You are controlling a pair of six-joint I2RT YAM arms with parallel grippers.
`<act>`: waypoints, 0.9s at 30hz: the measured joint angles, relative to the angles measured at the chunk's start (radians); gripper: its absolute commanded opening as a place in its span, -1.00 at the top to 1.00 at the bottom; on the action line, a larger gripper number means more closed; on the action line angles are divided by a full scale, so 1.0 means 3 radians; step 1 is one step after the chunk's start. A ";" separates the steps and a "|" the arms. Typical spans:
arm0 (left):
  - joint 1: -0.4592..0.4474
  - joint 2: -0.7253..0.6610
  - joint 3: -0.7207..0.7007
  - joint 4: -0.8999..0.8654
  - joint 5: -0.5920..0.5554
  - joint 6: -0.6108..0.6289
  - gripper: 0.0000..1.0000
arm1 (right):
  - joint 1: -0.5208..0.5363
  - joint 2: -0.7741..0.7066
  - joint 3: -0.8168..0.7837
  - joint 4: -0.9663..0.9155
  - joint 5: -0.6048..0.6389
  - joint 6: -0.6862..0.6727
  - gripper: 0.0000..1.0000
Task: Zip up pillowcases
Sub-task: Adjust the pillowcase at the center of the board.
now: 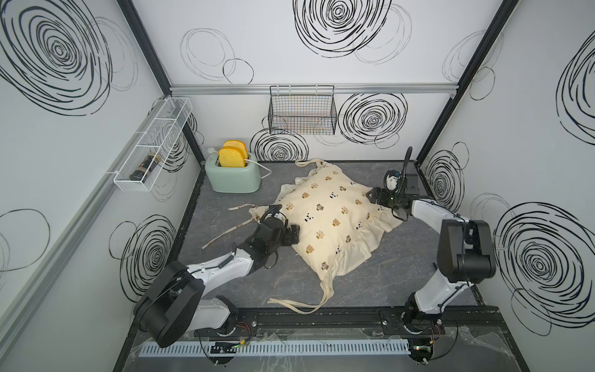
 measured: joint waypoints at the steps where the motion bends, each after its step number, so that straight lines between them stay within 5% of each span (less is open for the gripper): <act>1: 0.0022 0.0097 -0.0017 0.0008 0.0019 -0.0047 -0.79 | 0.0008 0.0090 0.0027 0.0015 -0.0015 -0.0008 -0.52; 8: 0.0430 0.0872 0.0500 0.0286 0.0151 -0.0081 -0.77 | 0.0506 -0.0015 -0.0425 0.0042 -0.0025 -0.0032 -0.40; 17: 0.0629 0.1556 0.1807 0.0216 0.0161 0.0266 -1.00 | 0.1490 -0.1478 -0.1317 -0.0398 -0.0228 0.0090 -0.67; 22: 0.0785 0.1532 0.1911 0.0132 0.0252 0.0390 -0.92 | 0.1194 -0.2135 -0.1392 -0.0710 -0.0135 0.0122 -0.91; 27: 0.0852 0.1308 0.1760 -0.0053 0.0273 0.0518 -0.93 | 0.0774 -0.2365 -0.1300 -0.0707 -0.0148 0.0142 -0.92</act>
